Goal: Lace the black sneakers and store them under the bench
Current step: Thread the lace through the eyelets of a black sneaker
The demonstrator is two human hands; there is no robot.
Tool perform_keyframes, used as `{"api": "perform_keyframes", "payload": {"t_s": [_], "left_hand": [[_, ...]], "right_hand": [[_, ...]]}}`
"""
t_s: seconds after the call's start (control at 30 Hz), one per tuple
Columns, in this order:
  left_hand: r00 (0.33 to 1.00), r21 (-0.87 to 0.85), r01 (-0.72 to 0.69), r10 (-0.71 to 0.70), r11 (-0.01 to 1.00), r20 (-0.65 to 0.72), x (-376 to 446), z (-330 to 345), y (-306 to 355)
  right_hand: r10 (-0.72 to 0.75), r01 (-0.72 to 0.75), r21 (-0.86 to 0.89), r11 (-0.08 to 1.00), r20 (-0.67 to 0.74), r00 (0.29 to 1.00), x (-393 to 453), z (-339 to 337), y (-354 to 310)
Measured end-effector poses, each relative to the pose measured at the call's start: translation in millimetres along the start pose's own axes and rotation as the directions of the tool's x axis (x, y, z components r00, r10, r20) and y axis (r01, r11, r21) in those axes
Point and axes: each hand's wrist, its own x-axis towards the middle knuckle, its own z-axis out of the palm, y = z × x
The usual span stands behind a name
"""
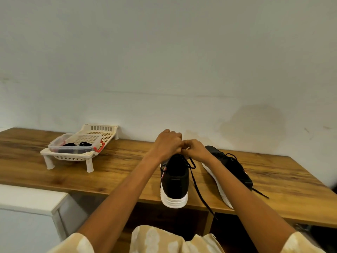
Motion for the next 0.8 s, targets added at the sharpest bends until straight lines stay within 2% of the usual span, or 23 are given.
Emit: {"api": "perform_keyframes", "payload": {"t_s": [0.07, 0.17, 0.3, 0.37, 0.5, 0.6, 0.7, 0.8], "left_hand": [[0.999, 0.0, 0.044, -0.044, 0.999, -0.011, -2, 2, 1], [0.974, -0.197, 0.221, -0.226, 0.955, -0.006, -9, 10, 5], [0.944, -0.399, 0.295, -0.33, 0.868, -0.022, -11, 9, 14], [0.948, -0.399, 0.291, -0.319, 0.87, -0.003, -7, 6, 15], [0.984, -0.178, 0.174, -0.178, 0.968, -0.003, -1, -1, 18], [0.986, -0.133, 0.166, -0.166, 0.977, 0.009, 1, -2, 19], [0.965, -0.261, 0.263, -0.259, 0.929, 0.05, -1, -2, 14], [0.919, -0.433, 0.394, -0.345, 0.811, 0.19, -1, -1, 9]], "right_hand": [[0.01, -0.008, 0.051, 0.999, -0.03, 1.0, 0, 2, 2], [0.032, -0.029, 0.127, 0.992, -0.019, 0.999, 1, 1, 3], [0.056, -0.049, 0.188, 0.981, -0.032, 0.998, 2, 1, 7], [0.06, -0.051, 0.182, 0.982, -0.045, 0.997, 3, 3, 7], [0.03, -0.023, 0.072, 0.997, -0.107, 0.994, 5, 9, 2], [0.04, -0.015, 0.138, 0.99, -0.179, 0.983, 4, 18, 3], [0.016, 0.02, 0.212, 0.977, -0.165, 0.986, 2, 20, 9], [-0.019, 0.042, 0.243, 0.969, -0.096, 0.995, 2, 13, 9]]}}
